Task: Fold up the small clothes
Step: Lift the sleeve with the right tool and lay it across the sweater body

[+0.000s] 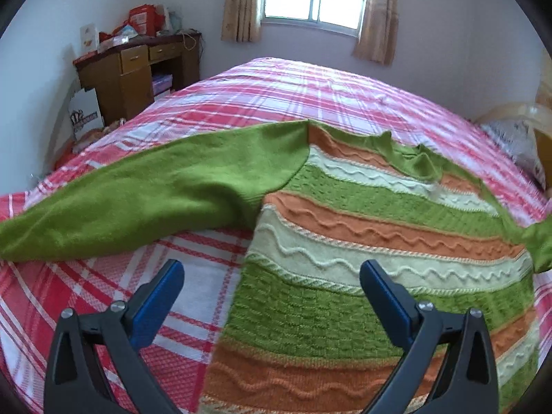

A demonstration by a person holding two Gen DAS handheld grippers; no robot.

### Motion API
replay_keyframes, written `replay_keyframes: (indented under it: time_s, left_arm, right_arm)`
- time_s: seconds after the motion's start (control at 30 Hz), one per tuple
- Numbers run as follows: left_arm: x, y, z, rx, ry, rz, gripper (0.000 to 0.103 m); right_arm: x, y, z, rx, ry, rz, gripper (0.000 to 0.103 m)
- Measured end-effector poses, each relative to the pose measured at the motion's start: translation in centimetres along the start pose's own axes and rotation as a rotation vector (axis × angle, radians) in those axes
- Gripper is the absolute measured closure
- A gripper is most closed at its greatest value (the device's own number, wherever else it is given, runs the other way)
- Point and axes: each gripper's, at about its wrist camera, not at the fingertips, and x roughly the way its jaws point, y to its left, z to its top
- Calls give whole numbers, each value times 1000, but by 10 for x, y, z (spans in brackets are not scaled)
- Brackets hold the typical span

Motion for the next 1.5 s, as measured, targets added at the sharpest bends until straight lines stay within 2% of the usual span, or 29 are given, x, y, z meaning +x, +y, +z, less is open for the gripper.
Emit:
replay_keyframes:
  time_s: [0.27,0.53,0.7,0.83,0.97,1.17,1.3,1.33,1.4,1.43,1.5]
  left_arm:
    - [2,8,0,-40,-14,-60,0]
    - [0,13,-5,-60,-18,-92,0]
    - [2,17,-6,-79,-14,-111,0]
    - [1,21,-8,-103,-19,-117,0]
    - [1,22,-9,-114,-28,-108,0]
    - [-2,23,-11,-119,-46,-92,0]
    - [-2,26,-12,-137,-45,-92,0]
    - [-2,26,-12,-135,-45,-90,0]
    - [-2,25,-13,-132,-44,-81,0]
    - [-2,25,-13,-130,-42,-75,0]
    - [-1,24,-12,-123,-31,-74,0]
  right_arm:
    - [-19,84,41,-128,-73,80,92]
    - [-24,159,52,-238,-101,158,92]
    - [-22,212,46,-305,-108,226,92]
    - [-10,258,25,-360,-87,292,92]
    - [19,304,-16,-392,-32,365,92]
    - [84,363,-97,-397,112,434,92]
    - [115,378,-137,-387,204,507,91]
    - [120,379,-144,-386,239,550,86]
    - [122,378,-155,-407,278,592,58]
    - [118,374,-157,-418,273,596,35]
    - [106,356,-155,-407,237,624,32]
